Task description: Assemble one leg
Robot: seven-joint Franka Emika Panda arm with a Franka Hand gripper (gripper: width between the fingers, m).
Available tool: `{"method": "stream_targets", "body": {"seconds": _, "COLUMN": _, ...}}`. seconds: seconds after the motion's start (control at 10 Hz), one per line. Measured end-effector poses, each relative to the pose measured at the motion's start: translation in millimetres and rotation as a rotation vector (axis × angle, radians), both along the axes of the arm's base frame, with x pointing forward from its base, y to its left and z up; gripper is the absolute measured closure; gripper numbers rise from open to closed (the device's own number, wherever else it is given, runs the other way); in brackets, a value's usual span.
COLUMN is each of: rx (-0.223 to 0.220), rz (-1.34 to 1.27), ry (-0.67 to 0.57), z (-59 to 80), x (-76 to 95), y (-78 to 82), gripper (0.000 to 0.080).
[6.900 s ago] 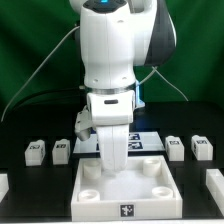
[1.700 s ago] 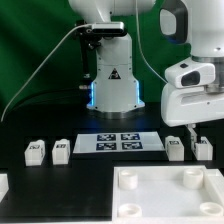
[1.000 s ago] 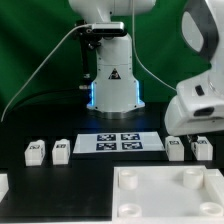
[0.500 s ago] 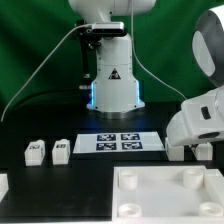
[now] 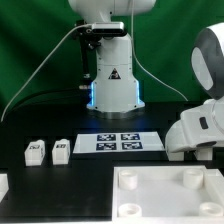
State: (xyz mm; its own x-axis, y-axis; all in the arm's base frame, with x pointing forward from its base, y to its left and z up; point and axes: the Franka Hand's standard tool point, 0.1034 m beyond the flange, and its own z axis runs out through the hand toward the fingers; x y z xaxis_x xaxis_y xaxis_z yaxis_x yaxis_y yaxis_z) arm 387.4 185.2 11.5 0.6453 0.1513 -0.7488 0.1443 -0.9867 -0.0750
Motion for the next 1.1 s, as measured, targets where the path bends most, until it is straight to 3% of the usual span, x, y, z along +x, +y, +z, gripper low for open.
{"method": "stream_targets", "body": {"seconds": 0.1, "rx": 0.0, "rz": 0.0, "ry": 0.0, "z": 0.0, "x": 0.1, "y": 0.0, "gripper": 0.015}}
{"method": "stream_targets", "body": {"seconds": 0.3, "rx": 0.0, "rz": 0.0, "ry": 0.0, "z": 0.0, "x": 0.1, "y": 0.0, "gripper": 0.0412}}
{"method": "stream_targets", "body": {"seconds": 0.4, "rx": 0.0, "rz": 0.0, "ry": 0.001, "z": 0.2, "x": 0.0, "y": -0.1, "gripper": 0.0412}}
{"method": "stream_targets", "body": {"seconds": 0.5, "rx": 0.0, "rz": 0.0, "ry": 0.001, "z": 0.2, "x": -0.1, "y": -0.1, "gripper": 0.0509}}
{"method": "stream_targets", "body": {"seconds": 1.1, "rx": 0.0, "rz": 0.0, "ry": 0.001, "z": 0.2, "x": -0.1, "y": -0.1, "gripper": 0.0508}}
